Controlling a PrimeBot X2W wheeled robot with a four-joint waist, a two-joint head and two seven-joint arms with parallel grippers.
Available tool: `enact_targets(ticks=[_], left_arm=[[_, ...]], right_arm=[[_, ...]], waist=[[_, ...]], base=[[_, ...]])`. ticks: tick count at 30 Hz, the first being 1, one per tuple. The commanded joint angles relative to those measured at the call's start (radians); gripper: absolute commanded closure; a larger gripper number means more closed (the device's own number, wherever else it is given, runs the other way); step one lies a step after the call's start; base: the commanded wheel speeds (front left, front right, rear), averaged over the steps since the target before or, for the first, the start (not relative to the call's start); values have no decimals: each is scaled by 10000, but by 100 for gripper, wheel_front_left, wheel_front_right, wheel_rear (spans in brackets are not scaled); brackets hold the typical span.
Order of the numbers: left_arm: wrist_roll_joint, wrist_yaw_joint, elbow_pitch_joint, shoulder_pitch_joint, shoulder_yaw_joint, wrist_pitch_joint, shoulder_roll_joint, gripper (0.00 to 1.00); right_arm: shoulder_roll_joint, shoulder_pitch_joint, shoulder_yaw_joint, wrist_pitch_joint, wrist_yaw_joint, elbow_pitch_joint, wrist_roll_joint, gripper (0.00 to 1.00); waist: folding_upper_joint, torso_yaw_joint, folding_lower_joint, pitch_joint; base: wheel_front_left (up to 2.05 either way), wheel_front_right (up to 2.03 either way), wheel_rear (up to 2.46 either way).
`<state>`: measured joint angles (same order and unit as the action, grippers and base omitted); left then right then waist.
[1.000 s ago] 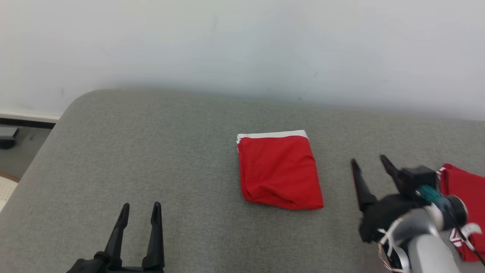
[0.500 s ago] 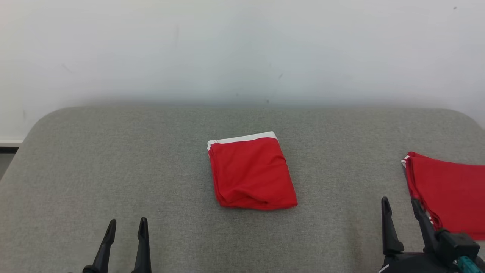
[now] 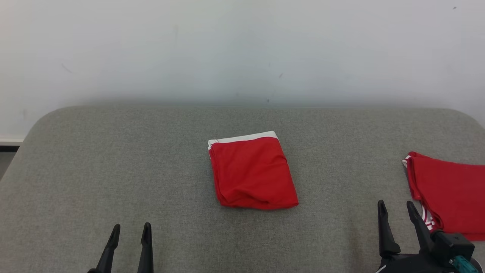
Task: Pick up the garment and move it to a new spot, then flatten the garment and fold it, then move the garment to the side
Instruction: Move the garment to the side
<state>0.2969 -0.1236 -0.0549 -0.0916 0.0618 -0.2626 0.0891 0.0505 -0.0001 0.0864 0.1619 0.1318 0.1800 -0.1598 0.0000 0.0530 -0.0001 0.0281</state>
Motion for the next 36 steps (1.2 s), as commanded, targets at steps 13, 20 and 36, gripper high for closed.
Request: enact_targets(ticks=[13,20,36], left_arm=[[-135,-75,-50,147,2,-31,-75,0],[-121,-72,-134,334,205,-31,-113,0],[97,-61,-430,902,1167,-31,-222,0]], right_arm=[[-12,-407,-270,-584,-26,366,-136,0],[-9,-2239,-1653,-4553,-26,1354,-181,0],[1,-7160,914,-7394,-26,6469,1621,0]], waist=[[0,172,1,-138],[0,545,1,-275],[0,2606,1,-1106]], base=[[0,0,0],[0,0,0],[0,0,0]])
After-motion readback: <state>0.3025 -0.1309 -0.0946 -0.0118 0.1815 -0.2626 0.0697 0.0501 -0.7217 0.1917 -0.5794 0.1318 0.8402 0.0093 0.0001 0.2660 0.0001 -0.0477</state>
